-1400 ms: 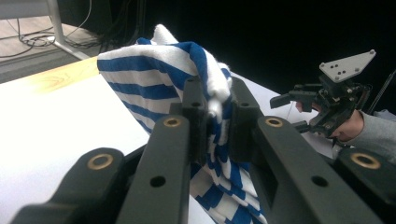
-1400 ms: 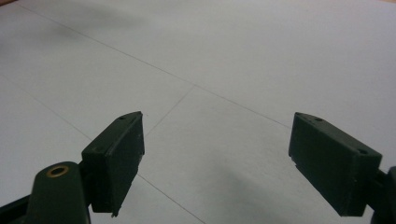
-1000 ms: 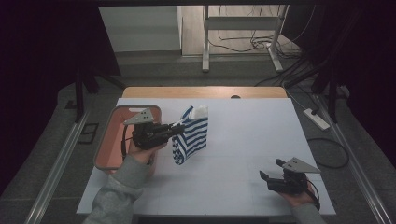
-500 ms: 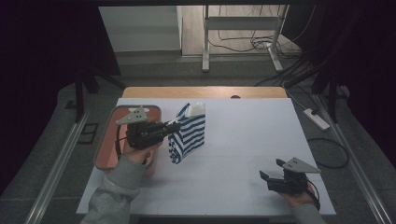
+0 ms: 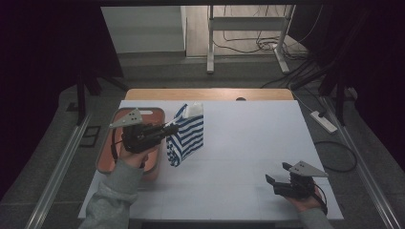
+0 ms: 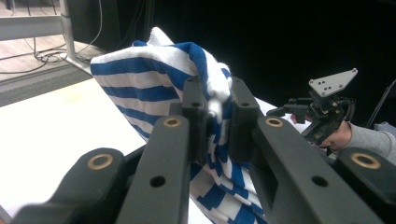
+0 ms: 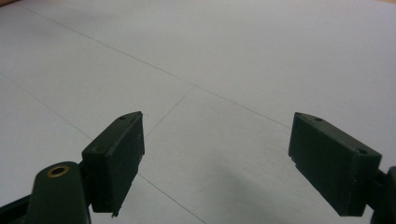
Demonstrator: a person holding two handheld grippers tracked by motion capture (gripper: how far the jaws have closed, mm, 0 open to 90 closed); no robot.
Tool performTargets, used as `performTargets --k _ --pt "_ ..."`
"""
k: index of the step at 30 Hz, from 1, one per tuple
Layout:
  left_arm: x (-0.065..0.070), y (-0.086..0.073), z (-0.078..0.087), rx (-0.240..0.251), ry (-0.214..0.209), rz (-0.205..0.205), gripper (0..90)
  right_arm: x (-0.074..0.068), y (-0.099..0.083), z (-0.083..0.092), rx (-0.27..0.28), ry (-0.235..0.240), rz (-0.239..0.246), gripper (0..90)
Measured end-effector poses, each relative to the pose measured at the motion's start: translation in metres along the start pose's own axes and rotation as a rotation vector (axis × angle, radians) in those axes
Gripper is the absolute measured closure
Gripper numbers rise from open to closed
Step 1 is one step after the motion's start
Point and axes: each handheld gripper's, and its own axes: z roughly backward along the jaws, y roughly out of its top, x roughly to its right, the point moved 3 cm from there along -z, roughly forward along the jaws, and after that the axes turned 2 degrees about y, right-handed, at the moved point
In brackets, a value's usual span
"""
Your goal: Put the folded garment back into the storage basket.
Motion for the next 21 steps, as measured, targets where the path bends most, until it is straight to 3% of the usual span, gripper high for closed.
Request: performTargets --k 21 --pt "-0.003 -0.003 0.015 0.010 0.026 0.007 80.6 0.000 0.000 0.000 0.001 0.002 0.001 18.9"
